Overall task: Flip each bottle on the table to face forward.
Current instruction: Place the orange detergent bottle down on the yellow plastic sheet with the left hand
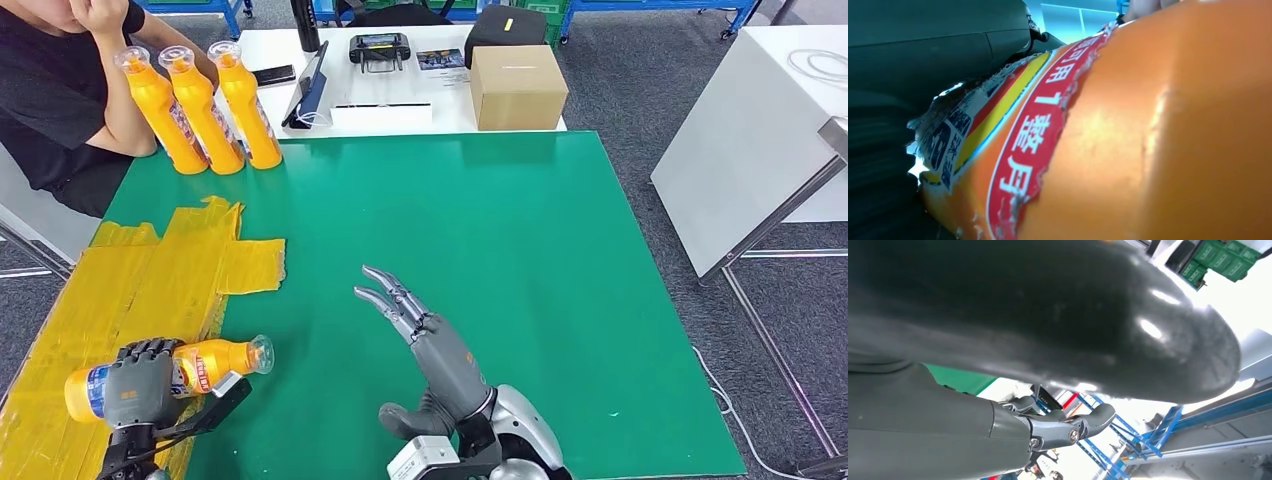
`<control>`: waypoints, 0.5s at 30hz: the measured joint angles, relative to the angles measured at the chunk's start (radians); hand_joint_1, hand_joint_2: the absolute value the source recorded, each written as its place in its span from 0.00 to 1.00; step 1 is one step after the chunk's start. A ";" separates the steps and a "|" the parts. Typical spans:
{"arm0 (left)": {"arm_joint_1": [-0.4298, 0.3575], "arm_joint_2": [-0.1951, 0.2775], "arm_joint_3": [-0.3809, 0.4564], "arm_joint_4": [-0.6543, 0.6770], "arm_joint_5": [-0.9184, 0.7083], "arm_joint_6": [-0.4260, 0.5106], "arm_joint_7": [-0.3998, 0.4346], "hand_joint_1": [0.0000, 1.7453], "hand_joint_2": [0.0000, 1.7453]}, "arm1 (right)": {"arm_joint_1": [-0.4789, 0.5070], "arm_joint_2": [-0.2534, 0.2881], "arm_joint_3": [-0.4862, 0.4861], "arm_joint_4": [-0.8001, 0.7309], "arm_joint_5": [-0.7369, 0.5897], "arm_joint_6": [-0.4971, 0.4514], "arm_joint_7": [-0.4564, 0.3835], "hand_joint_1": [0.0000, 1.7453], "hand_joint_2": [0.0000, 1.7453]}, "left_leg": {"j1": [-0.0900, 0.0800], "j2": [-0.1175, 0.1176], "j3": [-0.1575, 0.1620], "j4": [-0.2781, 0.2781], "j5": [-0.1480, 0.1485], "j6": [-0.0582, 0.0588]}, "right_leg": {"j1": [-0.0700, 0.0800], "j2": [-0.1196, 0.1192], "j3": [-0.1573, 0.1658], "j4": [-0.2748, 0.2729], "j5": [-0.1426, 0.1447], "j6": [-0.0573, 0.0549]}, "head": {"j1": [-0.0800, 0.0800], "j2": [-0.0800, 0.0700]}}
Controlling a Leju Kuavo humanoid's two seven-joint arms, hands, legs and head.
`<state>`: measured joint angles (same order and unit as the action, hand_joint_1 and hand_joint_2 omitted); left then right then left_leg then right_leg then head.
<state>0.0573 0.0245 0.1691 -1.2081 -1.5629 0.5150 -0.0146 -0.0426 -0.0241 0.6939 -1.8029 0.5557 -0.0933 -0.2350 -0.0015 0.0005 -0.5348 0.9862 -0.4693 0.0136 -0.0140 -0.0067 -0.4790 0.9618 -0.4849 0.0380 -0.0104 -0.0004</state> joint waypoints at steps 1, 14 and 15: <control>-0.004 0.008 -0.009 0.008 -0.001 -0.002 0.009 1.00 1.00 | 0.000 -0.001 0.000 0.000 -0.002 0.001 0.000 0.00 0.00 | 0.000 0.000 0.001 0.000 0.000 0.000 | 0.000 0.000 0.001 0.000 0.000 0.000 | 0.000 0.000; -0.038 0.066 -0.074 0.067 -0.004 -0.035 0.031 0.00 1.00 | -0.011 -0.003 0.000 0.000 -0.014 0.008 0.000 0.00 0.00 | 0.002 -0.002 0.011 -0.002 0.000 -0.003 | 0.001 -0.001 0.004 0.000 -0.001 -0.001 | 0.000 0.000; -0.038 0.068 -0.076 0.068 -0.004 -0.035 0.031 0.00 1.00 | -0.011 -0.003 0.000 0.000 -0.014 0.009 0.000 0.00 0.00 | 0.002 -0.002 0.012 -0.002 0.001 -0.003 | 0.001 -0.001 0.004 0.000 -0.001 -0.001 | 0.000 0.000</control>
<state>0.0192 0.0926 0.0930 -1.1401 -1.5671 0.4799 0.0161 -0.0533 -0.0275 0.6939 -1.8029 0.5417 -0.0847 -0.2346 0.0001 -0.0018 -0.5230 0.9843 -0.4688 0.0105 -0.0125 -0.0077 -0.4746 0.9618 -0.4861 0.0367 -0.0104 -0.0004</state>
